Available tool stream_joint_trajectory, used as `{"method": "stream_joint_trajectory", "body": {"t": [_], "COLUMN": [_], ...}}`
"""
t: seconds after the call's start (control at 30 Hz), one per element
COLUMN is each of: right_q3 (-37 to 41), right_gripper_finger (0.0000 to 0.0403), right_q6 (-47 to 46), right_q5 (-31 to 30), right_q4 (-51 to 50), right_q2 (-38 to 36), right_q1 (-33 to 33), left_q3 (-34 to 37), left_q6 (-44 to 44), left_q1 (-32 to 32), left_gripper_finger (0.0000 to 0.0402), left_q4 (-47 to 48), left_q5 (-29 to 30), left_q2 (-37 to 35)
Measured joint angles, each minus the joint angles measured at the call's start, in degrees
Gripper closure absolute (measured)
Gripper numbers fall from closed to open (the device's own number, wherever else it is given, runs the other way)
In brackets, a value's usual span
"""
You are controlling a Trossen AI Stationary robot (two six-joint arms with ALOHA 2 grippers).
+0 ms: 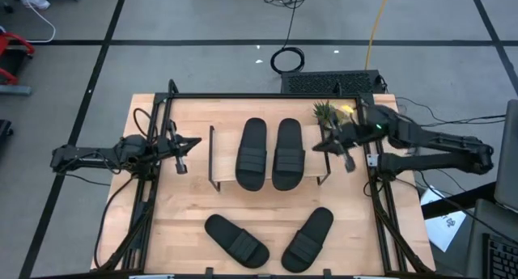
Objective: Pick and place slides into the shelf
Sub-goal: Move the black slide under the shelf
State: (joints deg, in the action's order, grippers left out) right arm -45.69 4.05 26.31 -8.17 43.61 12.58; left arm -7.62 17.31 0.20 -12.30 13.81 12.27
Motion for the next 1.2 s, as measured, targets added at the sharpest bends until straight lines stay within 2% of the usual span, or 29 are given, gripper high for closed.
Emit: {"method": "stream_joint_trajectory", "body": {"t": [0.13, 0.3, 0.43, 0.53, 0.6, 0.77, 1.0, 1.2], "right_q3": [6.2, 13.0, 16.9, 19.1, 19.6, 22.3, 30.4, 31.7], "right_gripper_finger": [0.0403, 0.0403, 0.0403, 0.0403, 0.0403, 0.0403, 0.0403, 0.0403], "right_q6": [-6.4, -3.5, 3.2, 5.6, 5.4, -0.1, -3.5, -1.0], "right_q5": [-7.4, -18.1, -21.4, -24.5, -24.0, -12.8, -10.9, -11.3], "right_q4": [7.1, 9.2, 9.0, 8.7, 7.8, 7.6, 19.5, 20.7], "right_q2": [-7.2, -13.1, -19.1, -23.0, -24.6, -25.4, -26.6, -29.0], "right_q1": [-8.2, -19.4, -22.8, -21.7, -20.3, -17.8, -20.7, -20.5], "left_q3": [0.0, 0.0, 0.0, 0.0, 0.0, 0.0, 0.0, 0.0], "left_q6": [-0.9, 0.7, 2.2, 2.2, 2.6, 5.9, 5.1, 5.1], "left_q1": [-1.5, -3.1, -4.1, -4.9, -5.3, -5.6, -5.6, -5.6], "left_gripper_finger": [0.0401, 0.0401, 0.0401, 0.0401, 0.0401, 0.0401, 0.0401, 0.0401], "left_q4": [3.1, 6.1, 6.2, 6.9, 7.6, 7.9, 7.5, 6.8], "left_q5": [2.0, 5.6, 5.1, 4.1, 4.1, 4.1, 4.4, 4.5], "left_q2": [-2.9, -6.1, -9.0, -10.7, -11.3, -11.3, -11.3, -11.3]}}
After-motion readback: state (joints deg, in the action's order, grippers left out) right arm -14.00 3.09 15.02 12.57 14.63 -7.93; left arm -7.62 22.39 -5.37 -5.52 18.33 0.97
